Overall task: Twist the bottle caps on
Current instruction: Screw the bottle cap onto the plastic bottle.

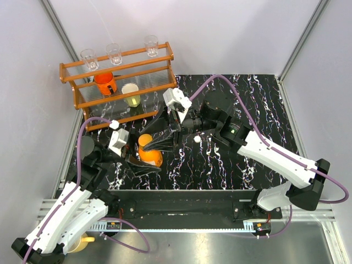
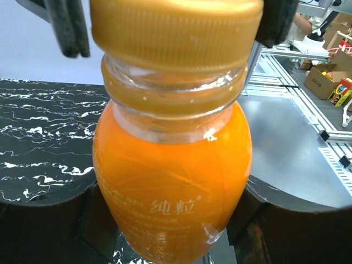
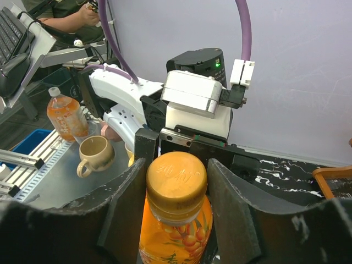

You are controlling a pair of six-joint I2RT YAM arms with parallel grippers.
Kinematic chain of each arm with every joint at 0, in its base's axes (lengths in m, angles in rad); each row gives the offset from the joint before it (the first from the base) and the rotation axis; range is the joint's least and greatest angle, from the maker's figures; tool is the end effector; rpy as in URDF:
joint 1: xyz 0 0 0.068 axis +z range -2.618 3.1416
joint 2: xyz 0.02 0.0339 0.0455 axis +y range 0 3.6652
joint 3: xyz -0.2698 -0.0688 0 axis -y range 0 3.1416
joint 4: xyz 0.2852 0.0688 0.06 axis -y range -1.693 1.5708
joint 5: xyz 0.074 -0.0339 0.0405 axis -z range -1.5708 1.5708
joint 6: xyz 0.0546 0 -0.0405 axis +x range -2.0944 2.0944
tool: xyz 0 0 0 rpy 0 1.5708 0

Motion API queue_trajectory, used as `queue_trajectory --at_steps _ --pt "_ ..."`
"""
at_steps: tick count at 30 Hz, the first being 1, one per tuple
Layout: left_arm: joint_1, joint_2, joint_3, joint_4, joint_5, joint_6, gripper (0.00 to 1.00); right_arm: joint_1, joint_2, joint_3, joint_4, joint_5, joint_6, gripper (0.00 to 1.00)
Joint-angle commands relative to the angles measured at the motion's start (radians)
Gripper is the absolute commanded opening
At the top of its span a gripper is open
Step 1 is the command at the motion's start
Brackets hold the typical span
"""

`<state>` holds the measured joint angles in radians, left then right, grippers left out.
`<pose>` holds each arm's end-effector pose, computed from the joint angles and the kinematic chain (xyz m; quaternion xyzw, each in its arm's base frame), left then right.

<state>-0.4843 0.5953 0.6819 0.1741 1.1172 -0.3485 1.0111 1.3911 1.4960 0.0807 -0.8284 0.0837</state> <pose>0.1277 -0.1227 0.3745 0.4544 0.4869 -0.5673 0.4844 0.1561 0.3249 0.4890 -0.5385 0.3843 0.5861 0.4678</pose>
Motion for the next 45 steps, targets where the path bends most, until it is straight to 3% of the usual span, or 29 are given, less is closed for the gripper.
queue_trajectory --at_steps 1,17,19,24,27,33,37,45 --pt "0.006 -0.008 0.005 0.044 -0.017 -0.003 0.18 0.006 0.013 0.053 0.002 0.014 -0.004 0.55" --pt "0.006 -0.009 0.005 0.034 -0.017 0.011 0.18 -0.017 0.043 0.119 -0.047 0.008 0.093 0.53" --pt "0.007 -0.011 0.004 0.033 -0.017 0.011 0.18 -0.017 0.036 0.107 -0.044 0.009 0.097 0.58" --pt "0.007 -0.012 0.002 0.033 -0.02 0.013 0.18 -0.017 -0.007 0.043 0.01 0.051 0.12 0.89" --pt "0.007 -0.012 0.001 0.034 -0.019 0.013 0.18 -0.02 -0.033 0.027 0.048 0.057 0.131 0.94" --pt "0.01 -0.011 0.005 0.033 -0.02 0.013 0.18 -0.023 -0.021 0.024 0.05 0.031 0.134 0.9" --pt "0.012 -0.011 0.005 0.03 -0.022 0.013 0.18 -0.023 -0.021 0.012 0.054 0.023 0.105 0.81" --pt "0.012 -0.008 0.004 0.031 -0.025 0.014 0.18 -0.022 -0.032 -0.025 0.067 0.028 0.067 0.78"
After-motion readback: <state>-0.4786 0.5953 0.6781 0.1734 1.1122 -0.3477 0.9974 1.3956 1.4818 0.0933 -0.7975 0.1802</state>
